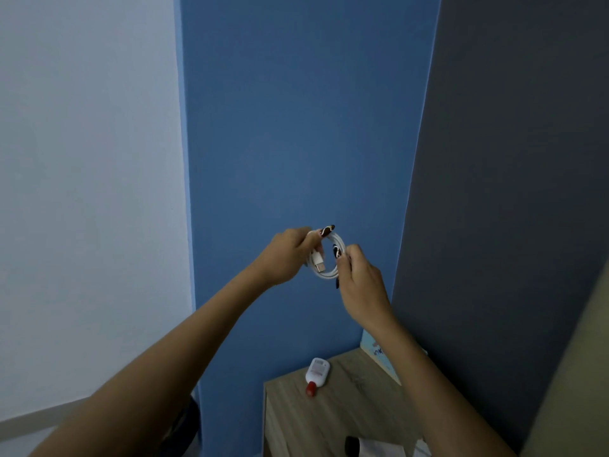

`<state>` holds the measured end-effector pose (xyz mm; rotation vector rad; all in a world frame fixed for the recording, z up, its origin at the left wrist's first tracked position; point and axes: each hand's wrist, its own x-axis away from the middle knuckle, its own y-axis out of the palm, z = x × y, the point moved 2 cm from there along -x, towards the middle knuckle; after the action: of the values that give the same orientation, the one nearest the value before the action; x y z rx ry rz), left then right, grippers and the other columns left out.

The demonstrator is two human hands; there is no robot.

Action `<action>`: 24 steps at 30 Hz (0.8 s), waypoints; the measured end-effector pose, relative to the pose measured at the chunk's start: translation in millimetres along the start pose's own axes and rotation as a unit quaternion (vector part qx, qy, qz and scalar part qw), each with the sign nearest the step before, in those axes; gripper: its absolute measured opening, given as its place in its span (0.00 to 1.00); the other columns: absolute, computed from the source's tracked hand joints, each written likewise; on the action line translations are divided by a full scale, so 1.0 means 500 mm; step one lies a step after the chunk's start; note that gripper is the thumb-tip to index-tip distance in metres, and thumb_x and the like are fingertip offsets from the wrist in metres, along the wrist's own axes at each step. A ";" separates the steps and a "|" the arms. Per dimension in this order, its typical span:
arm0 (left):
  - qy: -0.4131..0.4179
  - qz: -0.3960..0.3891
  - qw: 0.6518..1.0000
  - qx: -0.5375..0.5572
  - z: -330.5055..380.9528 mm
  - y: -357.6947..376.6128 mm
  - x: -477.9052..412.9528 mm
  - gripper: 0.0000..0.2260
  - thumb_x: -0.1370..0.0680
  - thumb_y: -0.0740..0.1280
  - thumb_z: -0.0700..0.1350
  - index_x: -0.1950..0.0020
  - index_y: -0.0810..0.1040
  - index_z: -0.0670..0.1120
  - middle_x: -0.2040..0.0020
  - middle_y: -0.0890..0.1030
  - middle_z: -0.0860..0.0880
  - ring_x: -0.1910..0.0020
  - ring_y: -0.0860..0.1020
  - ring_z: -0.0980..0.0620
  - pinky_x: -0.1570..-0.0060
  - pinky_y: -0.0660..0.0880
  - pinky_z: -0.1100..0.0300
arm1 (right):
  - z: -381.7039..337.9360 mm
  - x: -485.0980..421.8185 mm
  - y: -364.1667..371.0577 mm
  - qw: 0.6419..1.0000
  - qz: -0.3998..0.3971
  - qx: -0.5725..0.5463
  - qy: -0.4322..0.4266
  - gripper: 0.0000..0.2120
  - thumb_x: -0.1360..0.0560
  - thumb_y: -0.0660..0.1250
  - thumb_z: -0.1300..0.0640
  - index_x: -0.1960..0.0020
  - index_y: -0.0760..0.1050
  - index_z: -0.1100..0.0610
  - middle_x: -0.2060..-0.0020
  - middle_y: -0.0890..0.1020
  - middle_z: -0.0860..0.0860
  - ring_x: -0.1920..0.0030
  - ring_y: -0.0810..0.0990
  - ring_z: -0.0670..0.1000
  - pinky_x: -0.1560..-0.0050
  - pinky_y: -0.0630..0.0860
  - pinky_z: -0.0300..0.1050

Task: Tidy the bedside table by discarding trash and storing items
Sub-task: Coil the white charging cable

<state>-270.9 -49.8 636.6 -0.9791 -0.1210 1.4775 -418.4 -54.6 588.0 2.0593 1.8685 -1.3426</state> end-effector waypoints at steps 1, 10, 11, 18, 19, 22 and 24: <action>0.011 -0.010 1.000 -0.025 -0.001 -0.004 -0.003 0.18 0.18 0.55 0.52 0.58 0.78 0.45 0.63 0.78 0.50 0.66 0.73 0.54 0.61 0.70 0.59 | 0.003 -0.003 -0.004 1.000 -0.005 0.019 -0.004 0.11 0.18 0.51 0.53 0.57 0.64 0.55 0.70 0.73 0.52 0.72 0.67 0.49 0.73 0.61 0.43; -0.052 -0.142 0.985 0.083 0.018 -0.011 -0.028 0.13 0.18 0.57 0.48 0.56 0.75 0.43 0.65 0.73 0.47 0.75 0.65 0.57 0.73 0.65 0.65 | 0.010 -0.028 -0.057 0.992 -0.026 0.111 -0.055 0.10 0.18 0.53 0.54 0.55 0.67 0.57 0.70 0.69 0.48 0.71 0.66 0.46 0.72 0.59 0.40; -0.054 -0.138 0.983 0.110 0.018 -0.008 -0.029 0.12 0.18 0.57 0.47 0.57 0.74 0.44 0.66 0.72 0.47 0.75 0.64 0.57 0.73 0.64 0.65 | 0.011 -0.028 -0.057 0.994 -0.014 0.097 -0.051 0.11 0.18 0.55 0.54 0.56 0.68 0.58 0.70 0.70 0.48 0.71 0.66 0.46 0.73 0.61 0.40; -0.053 -0.016 0.988 0.141 -0.018 0.023 -0.021 0.11 0.18 0.58 0.43 0.59 0.74 0.44 0.59 0.84 0.43 0.75 0.70 0.59 0.72 0.69 0.66 | 0.034 -0.016 -0.054 0.995 -0.058 -0.047 0.070 0.11 0.22 0.60 0.61 0.59 0.79 0.61 0.63 0.82 0.59 0.63 0.83 0.46 0.57 0.82 0.47; -0.055 0.003 0.988 0.144 -0.025 0.024 -0.020 0.11 0.19 0.59 0.43 0.59 0.74 0.44 0.60 0.84 0.44 0.76 0.71 0.59 0.71 0.69 0.65 | 0.034 -0.008 -0.051 0.991 -0.060 -0.075 0.092 0.12 0.23 0.60 0.63 0.59 0.80 0.56 0.62 0.84 0.56 0.61 0.85 0.46 0.52 0.82 0.50; -0.064 0.055 0.987 0.133 -0.038 0.026 -0.017 0.11 0.19 0.61 0.44 0.60 0.75 0.45 0.63 0.84 0.47 0.78 0.70 0.62 0.72 0.68 0.65 | 0.027 0.011 -0.046 0.983 -0.028 -0.119 0.136 0.11 0.24 0.62 0.65 0.52 0.80 0.52 0.60 0.85 0.52 0.59 0.85 0.47 0.50 0.82 0.50; -0.064 0.083 0.990 0.098 -0.037 0.028 -0.013 0.11 0.20 0.61 0.44 0.61 0.76 0.46 0.64 0.83 0.49 0.79 0.71 0.64 0.75 0.66 0.71 | 0.019 0.014 -0.051 0.979 -0.008 -0.129 0.159 0.11 0.25 0.68 0.61 0.44 0.78 0.55 0.61 0.86 0.52 0.62 0.85 0.48 0.55 0.83 0.47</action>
<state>-271.1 -66.8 619.7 -0.7498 0.0151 1.6709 -445.3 -47.7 590.3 2.2245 2.0495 -0.7530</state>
